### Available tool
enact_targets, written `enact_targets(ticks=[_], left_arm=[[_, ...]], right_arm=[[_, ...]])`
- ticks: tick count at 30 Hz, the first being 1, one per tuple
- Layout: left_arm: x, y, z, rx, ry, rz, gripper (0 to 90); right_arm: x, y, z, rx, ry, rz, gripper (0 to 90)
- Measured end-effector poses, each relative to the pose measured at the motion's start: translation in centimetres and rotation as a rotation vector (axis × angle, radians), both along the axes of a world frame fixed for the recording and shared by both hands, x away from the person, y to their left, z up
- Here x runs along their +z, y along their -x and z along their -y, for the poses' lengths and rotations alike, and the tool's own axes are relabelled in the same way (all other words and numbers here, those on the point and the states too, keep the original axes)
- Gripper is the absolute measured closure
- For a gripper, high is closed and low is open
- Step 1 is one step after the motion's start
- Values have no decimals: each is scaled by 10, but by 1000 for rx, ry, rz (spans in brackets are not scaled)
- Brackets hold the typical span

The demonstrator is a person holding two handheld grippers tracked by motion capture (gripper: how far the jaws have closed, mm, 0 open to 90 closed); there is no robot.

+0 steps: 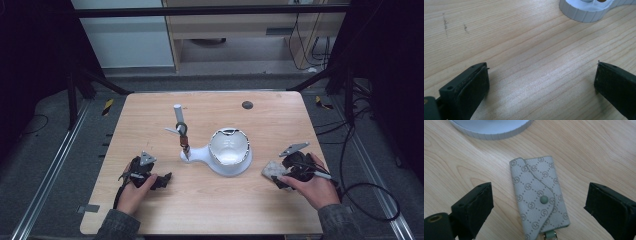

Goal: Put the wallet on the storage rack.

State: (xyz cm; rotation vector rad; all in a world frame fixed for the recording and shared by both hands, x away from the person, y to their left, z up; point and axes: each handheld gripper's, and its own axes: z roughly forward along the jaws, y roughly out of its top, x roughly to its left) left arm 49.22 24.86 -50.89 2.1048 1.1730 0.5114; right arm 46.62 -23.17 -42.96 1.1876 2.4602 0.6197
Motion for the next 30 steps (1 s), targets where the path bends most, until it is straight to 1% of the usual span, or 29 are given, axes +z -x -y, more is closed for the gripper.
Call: enact_targets(ticks=[1, 5, 6, 10, 11, 12, 17, 18, 21, 22, 24, 27, 30], left_arm=[[0, 0, 0, 0, 0, 0, 0], [0, 0, 0, 0, 0, 0, 0], [0, 0, 0, 1, 1, 0, 0], [0, 0, 0, 1, 0, 0, 0], [0, 0, 0, 1, 0, 0, 0], [0, 0, 0, 2, 0, -1, 0], [0, 0, 0, 1, 1, 0, 0], [0, 0, 0, -1, 0, 0, 0], [0, -1, 0, -1, 1, 1, 0], [0, -1, 0, -3, 0, 1, 0], [0, -1, 0, -2, 1, 0, 0], [0, -1, 0, -2, 0, 0, 0], [0, -1, 0, -2, 1, 0, 0]], right_arm=[[1, -1, 2, 0, 10, -6, 94], [-1, -3, 9, -14, 10, -32, 146], [-3, -2, 12, -5, 18, -49, 142], [-8, 0, 16, 9, 16, -76, 124], [-8, 0, 16, 9, 16, -76, 124], [-12, -1, 18, 15, 22, -95, 113], [-18, -5, 21, 25, 30, -111, 76], [-22, -7, 22, 46, 28, -117, 59], [-25, -10, 22, 51, 35, -129, 65], [-28, -12, 23, 48, 40, -141, 88], [-29, -13, 23, 52, 36, -144, 99], [-32, -15, 24, 53, 17, -165, 106], [-34, -17, 23, 56, 22, -177, 114]])
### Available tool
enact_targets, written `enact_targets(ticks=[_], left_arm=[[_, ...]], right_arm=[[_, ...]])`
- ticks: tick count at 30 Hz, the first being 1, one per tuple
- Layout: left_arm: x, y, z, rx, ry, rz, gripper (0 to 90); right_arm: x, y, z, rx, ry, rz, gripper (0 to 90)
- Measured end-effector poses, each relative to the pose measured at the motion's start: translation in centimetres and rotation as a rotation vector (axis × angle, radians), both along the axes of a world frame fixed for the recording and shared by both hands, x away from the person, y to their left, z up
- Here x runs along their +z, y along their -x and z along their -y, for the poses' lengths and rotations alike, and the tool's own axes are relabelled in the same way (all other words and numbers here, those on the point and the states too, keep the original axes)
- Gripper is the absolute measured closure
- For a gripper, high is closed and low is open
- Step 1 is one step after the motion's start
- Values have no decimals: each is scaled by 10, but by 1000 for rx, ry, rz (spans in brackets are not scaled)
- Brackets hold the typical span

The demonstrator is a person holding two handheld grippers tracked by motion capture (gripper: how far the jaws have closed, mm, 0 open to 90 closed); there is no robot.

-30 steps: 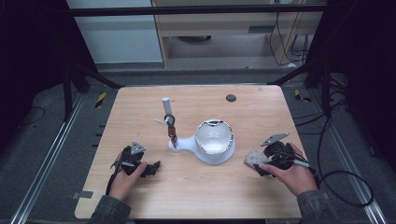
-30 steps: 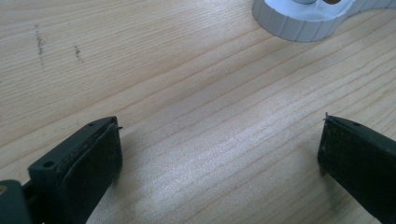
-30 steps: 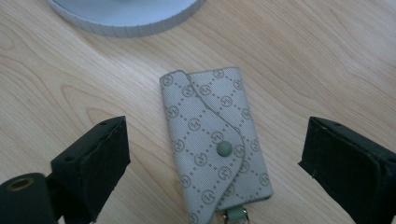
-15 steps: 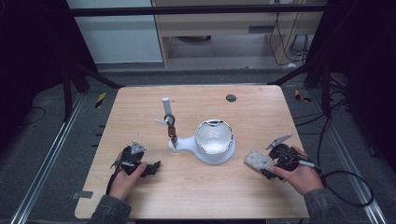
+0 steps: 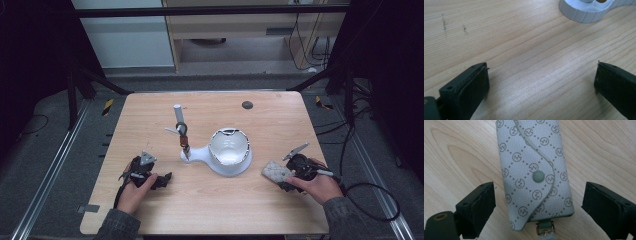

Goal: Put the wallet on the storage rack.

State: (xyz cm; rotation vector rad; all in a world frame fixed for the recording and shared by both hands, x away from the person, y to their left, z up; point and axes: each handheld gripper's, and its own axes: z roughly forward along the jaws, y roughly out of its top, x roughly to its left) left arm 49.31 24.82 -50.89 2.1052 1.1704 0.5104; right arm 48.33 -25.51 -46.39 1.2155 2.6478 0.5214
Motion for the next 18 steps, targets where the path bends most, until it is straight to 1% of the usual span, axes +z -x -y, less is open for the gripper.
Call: enact_targets(ticks=[3, 5, 6, 7, 9, 10, 11, 15, 18], left_arm=[[0, 0, 0, 0, 1, 0, 0], [0, 0, 0, 0, 0, 0, 0], [0, 0, 0, 0, -2, -1, 0], [0, 0, 0, 0, -1, 0, 0], [0, 0, 0, 0, -1, 1, 0], [0, 0, 0, 0, 0, 0, 0], [0, 0, 0, 1, -1, 0, 0], [0, 0, 0, 1, -1, 1, 0], [0, 0, 0, 0, -2, 1, 0]], right_arm=[[-1, -1, 1, 0, 2, -10, 121], [-2, -1, 1, 8, 9, -10, 119], [-2, -1, 1, 15, 25, -17, 118], [-2, -1, 1, 15, 25, -17, 118], [-1, -1, 0, 20, 34, -24, 153], [-1, -2, 1, 33, 39, -26, 161], [0, -2, 0, 30, 46, -35, 160], [-3, -5, -1, 40, 52, -52, 171], [-5, -10, 0, 53, 44, -67, 196]])
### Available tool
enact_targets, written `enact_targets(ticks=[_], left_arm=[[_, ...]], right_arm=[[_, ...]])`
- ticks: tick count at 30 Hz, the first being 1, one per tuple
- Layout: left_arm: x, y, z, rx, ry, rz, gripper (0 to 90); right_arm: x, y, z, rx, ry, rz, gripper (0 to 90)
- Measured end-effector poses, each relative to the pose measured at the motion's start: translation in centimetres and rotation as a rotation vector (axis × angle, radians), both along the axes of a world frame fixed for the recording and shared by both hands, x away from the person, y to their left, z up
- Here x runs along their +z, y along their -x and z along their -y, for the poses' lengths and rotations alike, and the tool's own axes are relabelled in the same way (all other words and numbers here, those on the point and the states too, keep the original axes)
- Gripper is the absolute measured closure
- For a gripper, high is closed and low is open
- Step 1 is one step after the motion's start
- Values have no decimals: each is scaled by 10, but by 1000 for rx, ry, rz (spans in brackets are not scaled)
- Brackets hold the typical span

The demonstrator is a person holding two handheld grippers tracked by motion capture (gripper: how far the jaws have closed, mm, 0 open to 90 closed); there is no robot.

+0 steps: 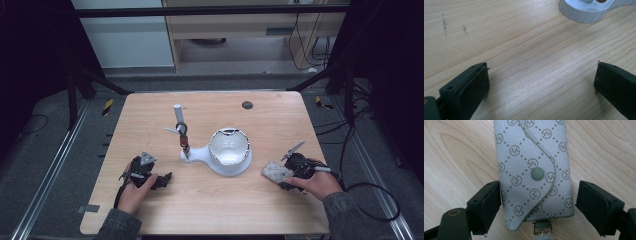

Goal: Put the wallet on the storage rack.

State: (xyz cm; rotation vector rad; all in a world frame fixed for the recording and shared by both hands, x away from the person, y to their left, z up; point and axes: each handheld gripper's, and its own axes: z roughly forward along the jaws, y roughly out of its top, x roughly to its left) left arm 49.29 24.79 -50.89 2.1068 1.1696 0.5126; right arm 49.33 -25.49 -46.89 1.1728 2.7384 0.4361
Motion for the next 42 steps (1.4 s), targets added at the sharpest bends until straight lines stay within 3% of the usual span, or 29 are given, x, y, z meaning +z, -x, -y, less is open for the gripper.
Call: enact_targets(ticks=[11, 21, 34, 42], left_arm=[[0, 0, 0, 3, 1, 0, 0], [0, 0, 0, 3, 2, -1, 0], [0, 0, 0, 3, 1, -2, 0], [0, 0, 1, 1, 0, 0, 0]], right_arm=[[-4, 1, -1, 15, 3, -18, 257], [4, 3, -7, 59, 55, 6, 304], [38, 9, -17, 99, 117, 85, 307], [56, 12, -21, 103, 127, 107, 308]])
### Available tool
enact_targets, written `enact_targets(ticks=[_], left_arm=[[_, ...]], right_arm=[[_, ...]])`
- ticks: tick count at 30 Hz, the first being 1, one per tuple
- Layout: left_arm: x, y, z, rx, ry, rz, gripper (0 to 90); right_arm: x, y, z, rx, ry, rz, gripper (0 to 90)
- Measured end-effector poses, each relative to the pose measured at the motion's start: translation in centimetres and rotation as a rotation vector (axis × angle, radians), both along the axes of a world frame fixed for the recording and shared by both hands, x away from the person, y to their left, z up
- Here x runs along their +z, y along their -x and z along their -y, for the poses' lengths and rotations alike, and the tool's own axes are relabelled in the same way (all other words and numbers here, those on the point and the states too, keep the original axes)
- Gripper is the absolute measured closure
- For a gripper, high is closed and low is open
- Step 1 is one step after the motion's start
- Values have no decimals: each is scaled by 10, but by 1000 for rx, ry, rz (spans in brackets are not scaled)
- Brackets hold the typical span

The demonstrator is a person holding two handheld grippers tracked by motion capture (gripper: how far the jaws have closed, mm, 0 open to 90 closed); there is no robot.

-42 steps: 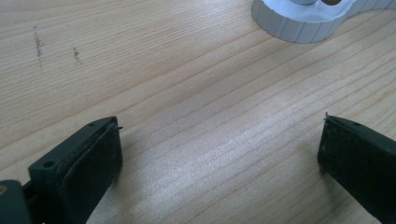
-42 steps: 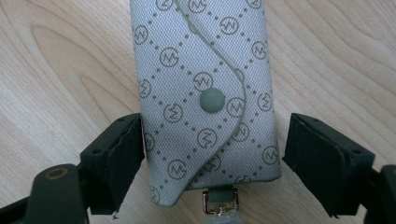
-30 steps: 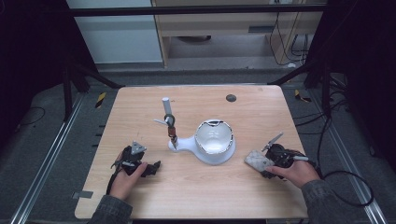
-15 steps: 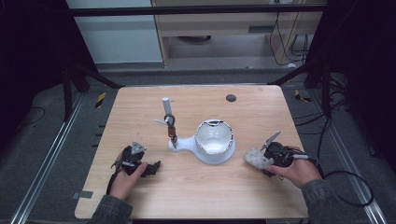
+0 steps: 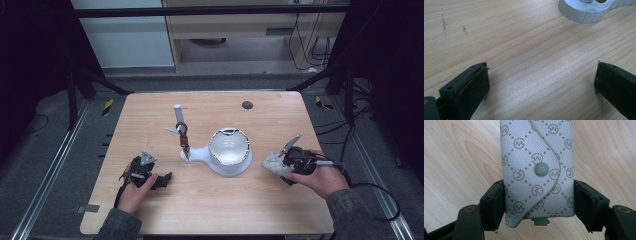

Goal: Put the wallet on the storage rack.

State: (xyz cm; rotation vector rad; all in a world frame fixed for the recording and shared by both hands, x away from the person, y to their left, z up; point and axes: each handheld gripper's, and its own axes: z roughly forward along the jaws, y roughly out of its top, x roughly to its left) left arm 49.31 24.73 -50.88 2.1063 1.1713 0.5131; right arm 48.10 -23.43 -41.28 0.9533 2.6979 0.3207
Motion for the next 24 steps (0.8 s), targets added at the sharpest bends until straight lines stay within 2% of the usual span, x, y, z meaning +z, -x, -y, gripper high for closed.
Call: enact_targets(ticks=[6, 13, 24], left_arm=[[0, 0, 0, -1, -2, 1, 0], [0, 0, 0, -1, -1, 1, 0], [0, 0, 0, -1, -1, 0, 0]], right_arm=[[18, 2, -2, 13, 16, 33, 309], [32, 1, -7, 27, 35, 49, 310], [56, -3, -24, 67, 72, 94, 310]])
